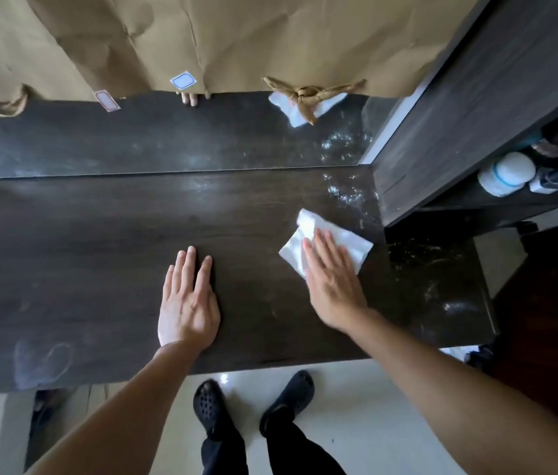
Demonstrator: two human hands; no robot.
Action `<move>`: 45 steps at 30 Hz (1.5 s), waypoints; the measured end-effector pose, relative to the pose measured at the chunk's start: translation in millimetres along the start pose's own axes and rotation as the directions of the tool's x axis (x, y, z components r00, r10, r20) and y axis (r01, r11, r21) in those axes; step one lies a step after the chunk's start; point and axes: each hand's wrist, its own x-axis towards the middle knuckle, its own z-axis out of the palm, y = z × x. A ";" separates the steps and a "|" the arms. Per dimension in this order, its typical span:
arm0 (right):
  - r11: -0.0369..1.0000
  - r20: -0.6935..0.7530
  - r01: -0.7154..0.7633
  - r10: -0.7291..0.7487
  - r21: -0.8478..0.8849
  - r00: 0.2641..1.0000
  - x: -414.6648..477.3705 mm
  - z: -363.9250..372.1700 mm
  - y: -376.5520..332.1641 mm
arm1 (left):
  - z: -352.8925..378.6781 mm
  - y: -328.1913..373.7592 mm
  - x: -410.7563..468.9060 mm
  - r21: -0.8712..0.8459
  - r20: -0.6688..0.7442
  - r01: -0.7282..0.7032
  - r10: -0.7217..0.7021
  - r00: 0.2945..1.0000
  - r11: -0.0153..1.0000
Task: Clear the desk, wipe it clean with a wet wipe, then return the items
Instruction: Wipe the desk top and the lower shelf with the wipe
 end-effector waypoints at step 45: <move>0.900 -0.185 -0.419 0.435 0.121 0.881 135.5 -37.8 50.7 | 2.7 13.0 11.1 -0.020 -0.034 0.196 -0.196 0.980 0.980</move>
